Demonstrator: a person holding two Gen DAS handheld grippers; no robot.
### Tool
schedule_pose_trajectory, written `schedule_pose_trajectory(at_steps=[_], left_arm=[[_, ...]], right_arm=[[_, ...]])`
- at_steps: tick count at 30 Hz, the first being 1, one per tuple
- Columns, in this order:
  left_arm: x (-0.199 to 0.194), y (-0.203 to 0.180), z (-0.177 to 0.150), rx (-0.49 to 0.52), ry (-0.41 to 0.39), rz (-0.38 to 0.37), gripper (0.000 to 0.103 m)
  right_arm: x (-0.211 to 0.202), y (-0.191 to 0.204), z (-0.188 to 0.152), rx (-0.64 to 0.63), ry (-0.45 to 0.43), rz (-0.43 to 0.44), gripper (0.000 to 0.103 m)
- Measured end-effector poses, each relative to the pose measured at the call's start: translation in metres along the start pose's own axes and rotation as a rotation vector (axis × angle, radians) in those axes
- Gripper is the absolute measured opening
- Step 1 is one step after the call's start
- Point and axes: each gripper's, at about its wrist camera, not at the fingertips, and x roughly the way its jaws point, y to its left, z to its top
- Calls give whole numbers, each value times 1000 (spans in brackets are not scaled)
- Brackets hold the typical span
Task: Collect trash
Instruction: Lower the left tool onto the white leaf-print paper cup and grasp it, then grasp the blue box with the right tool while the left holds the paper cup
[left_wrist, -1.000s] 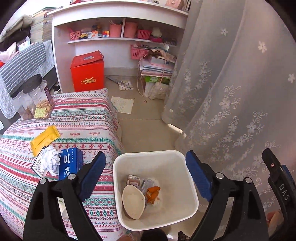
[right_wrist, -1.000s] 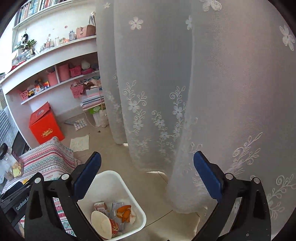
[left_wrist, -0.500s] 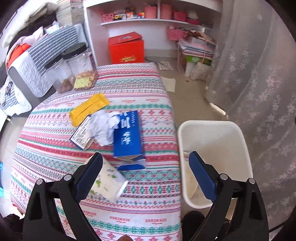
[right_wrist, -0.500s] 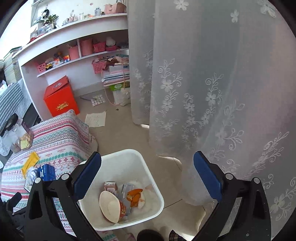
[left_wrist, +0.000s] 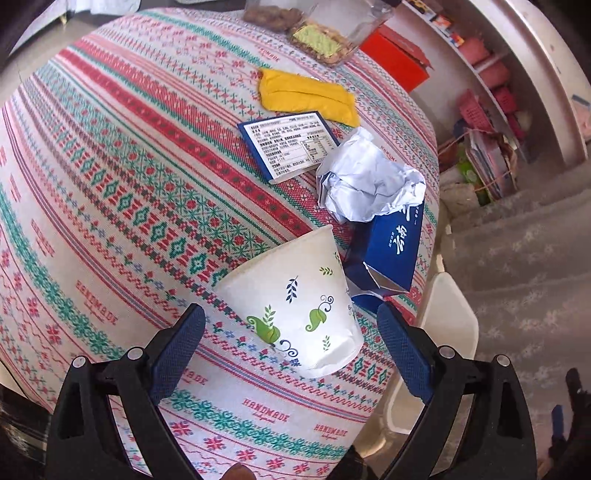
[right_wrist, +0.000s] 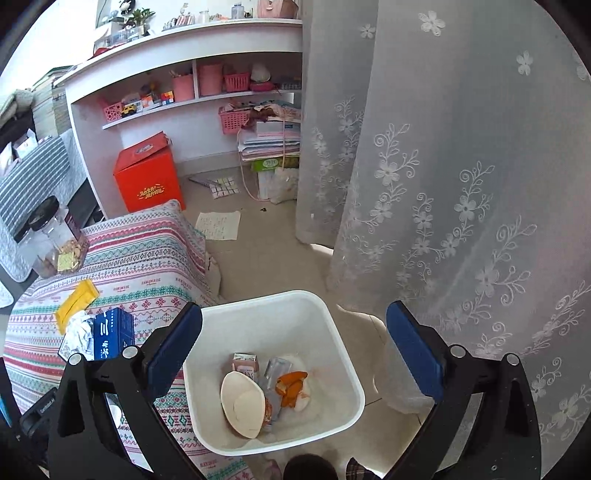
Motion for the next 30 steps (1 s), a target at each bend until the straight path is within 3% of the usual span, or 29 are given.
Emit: schedule_pose_trajectory(at_steps=[5,11,15,20,26,30], left_arm=[[19,3,7,-112,51,-70,88],[32,6,15,-156,83,-65,67],[29,8,21,-114,93,-77,60],[15,17,31,-56,74,-83,58],[-26,35,60,73,-19,-36,58],[-62,53,82,179,-94,18,58]], right_arm=[[7,7,-1,-25,15,-6,96],[16,25,-2,-53,50,25,96],[28,45,-3,-41,109,91,96],[44,85,-5,-20,196,208,96],[59,149,-7,-70,228,268,96],[84,186,-18,-134,324,282,96]])
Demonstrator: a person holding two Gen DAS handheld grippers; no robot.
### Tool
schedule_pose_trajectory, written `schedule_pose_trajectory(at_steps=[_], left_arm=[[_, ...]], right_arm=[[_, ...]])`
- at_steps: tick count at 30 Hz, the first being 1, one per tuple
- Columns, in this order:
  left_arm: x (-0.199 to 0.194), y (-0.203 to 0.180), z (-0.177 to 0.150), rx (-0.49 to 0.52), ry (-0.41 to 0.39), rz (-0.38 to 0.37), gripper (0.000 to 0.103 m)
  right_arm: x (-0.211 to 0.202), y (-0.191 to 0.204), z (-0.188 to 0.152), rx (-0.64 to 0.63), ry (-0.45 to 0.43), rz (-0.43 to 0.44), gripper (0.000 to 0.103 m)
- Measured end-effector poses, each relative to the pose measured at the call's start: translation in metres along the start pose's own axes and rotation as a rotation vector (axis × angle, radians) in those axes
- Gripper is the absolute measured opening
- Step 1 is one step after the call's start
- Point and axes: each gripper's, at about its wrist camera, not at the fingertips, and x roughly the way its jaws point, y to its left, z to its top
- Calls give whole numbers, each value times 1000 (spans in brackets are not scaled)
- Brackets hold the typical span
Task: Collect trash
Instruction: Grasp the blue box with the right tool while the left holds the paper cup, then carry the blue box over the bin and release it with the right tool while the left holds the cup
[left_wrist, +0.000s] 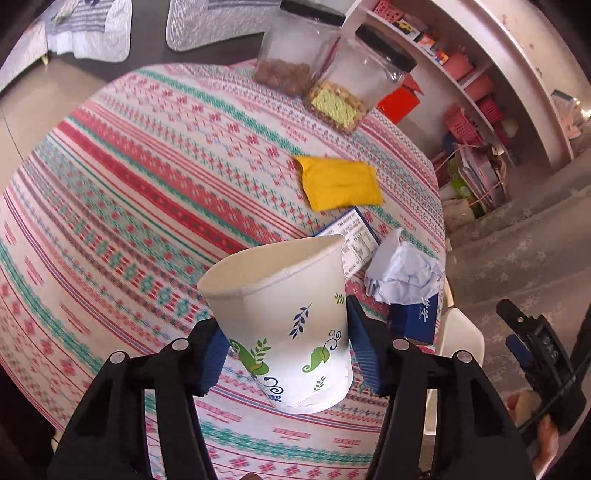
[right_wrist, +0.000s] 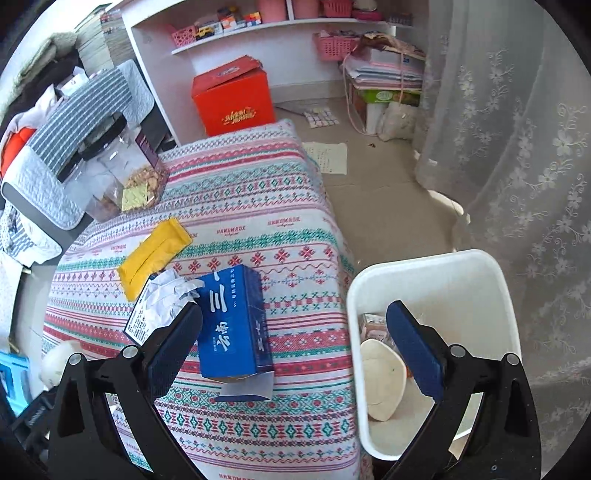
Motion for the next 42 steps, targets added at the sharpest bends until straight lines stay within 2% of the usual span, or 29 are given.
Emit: schedule_pose_trajectory(at_steps=[2,6,11,14,15,18,19,20,25,30,42], left_arm=[[-14,11,8,53,-32,24,58],[-28,28,19,103,-100,65,59],[-21,41,27,57,-47,9,59],[-25,41,31,60,-76,23,59],[-26,41,32,64,-89,30,59],[-29,39,34,78,-112,49,59],[-28,39,34,82,-116,54,59],[-28,39,35,86,-119,60,59],[-28,40,37,94,-139,74,59],[-36,38,40,104,-178,82,59],[-52,28,38,133,-238,75,59]], right_arm=[[15,17,-5,-76,55,-3,96],[34,48,-16,-210,70,-74,96],[56,71,-24,-330,100,-155,96],[66,76,-25,-348,122,-168,94],[69,77,-26,-348,134,-166,92],[75,75,-26,-333,154,-154,76],[75,74,-25,-326,161,-146,58],[75,73,-25,-319,166,-141,55],[62,69,-21,-275,140,-84,54],[33,69,-14,-250,74,-15,54],[-27,65,-12,-230,-69,81,54]])
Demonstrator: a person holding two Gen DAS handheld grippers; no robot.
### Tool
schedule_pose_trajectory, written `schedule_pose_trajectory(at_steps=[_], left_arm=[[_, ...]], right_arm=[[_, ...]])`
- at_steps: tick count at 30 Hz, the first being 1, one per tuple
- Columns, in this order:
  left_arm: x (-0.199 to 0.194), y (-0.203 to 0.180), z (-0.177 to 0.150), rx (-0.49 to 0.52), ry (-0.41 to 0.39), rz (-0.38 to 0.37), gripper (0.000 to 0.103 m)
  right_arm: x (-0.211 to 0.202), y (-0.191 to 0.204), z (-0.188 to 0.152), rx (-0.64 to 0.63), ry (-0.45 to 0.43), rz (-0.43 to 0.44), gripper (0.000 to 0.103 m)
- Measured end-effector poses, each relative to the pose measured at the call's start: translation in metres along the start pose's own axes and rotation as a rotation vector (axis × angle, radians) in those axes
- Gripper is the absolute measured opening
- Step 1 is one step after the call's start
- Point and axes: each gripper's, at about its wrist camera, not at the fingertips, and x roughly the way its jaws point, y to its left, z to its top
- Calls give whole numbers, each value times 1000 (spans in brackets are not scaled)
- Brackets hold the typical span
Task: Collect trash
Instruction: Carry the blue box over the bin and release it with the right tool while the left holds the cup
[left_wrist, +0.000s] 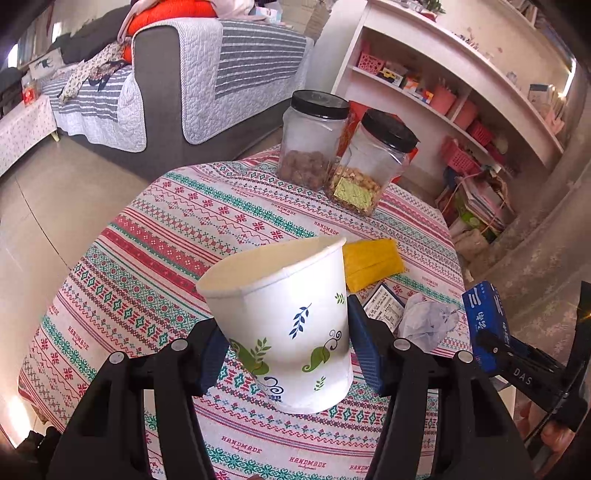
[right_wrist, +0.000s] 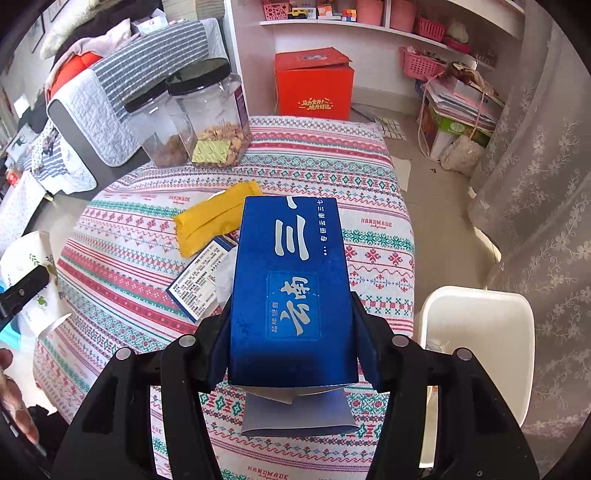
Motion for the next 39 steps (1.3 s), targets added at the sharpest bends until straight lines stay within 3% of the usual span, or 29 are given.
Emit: schedule_pose_trajectory(at_steps=[8,19,30,39], left_arm=[[-19,-16,-5,23,-51,-19,59],[-46,-67,-7,105,-158,-69,59],[-47,-125,-22,142,-172,-153,59],[-47,-177,-37,198,-160,-210,59]], right_arm=[[-42,-14,-3,38,-154,25,54],[-92,-54,-11,96,-373,-78,54],[-118,-112,-34,215,-458,-226,54],[-121,-155,-56,345,-419,-372,55]])
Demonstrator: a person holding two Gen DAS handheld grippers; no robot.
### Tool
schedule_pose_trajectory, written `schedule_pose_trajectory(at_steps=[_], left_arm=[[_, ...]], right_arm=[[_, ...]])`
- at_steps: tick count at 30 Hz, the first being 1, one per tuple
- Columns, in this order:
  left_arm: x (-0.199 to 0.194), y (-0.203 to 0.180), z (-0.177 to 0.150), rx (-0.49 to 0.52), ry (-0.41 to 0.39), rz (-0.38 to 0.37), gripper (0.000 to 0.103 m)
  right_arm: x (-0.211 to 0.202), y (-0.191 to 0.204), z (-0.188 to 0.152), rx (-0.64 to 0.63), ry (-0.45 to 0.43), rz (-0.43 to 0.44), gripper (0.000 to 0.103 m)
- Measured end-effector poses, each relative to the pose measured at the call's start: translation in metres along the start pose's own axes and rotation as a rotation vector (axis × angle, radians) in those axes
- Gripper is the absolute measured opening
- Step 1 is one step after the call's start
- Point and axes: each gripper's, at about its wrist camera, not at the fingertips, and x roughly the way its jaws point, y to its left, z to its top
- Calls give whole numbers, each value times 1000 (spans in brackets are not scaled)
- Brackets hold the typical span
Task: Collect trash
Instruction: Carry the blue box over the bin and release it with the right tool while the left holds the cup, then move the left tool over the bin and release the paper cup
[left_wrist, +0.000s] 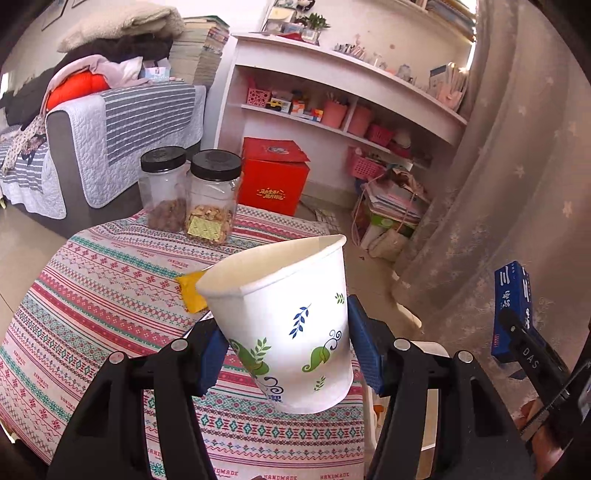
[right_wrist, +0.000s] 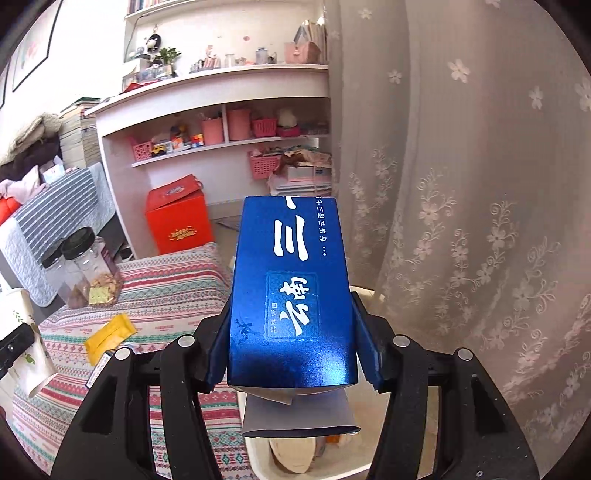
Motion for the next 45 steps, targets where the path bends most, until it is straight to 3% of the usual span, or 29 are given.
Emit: schedule_pose_trajectory(at_steps=[6,8,11,14,20,34,43,45], left_arm=[[9,-37,-5,40,17,-41,59],[12,-48,-6,51,22,-55,59],[16,-65,-7,68,29,-73,59],[19,-80,-8,84,34,-88,59],[23,-111,-10,117,48,-121,59],[47,-176,-19,172,131,-195,62],[62,-197,-29,192,194,-221,65],[63,-198,-30,197,198,-221,71]], right_arm=[[7,-21,-8,29,55,-59,56],[4,-27,-9,37,50,-67,70],[-1,-39,-7,52,34,-87,76],[-7,-53,-6,82,12,-123,89],[-14,-85,-3,134,-1,-182,95],[-25,-128,0,216,-18,-253,95],[-27,-138,1,241,-14,-272,95],[-26,-138,1,241,-14,-273,95]])
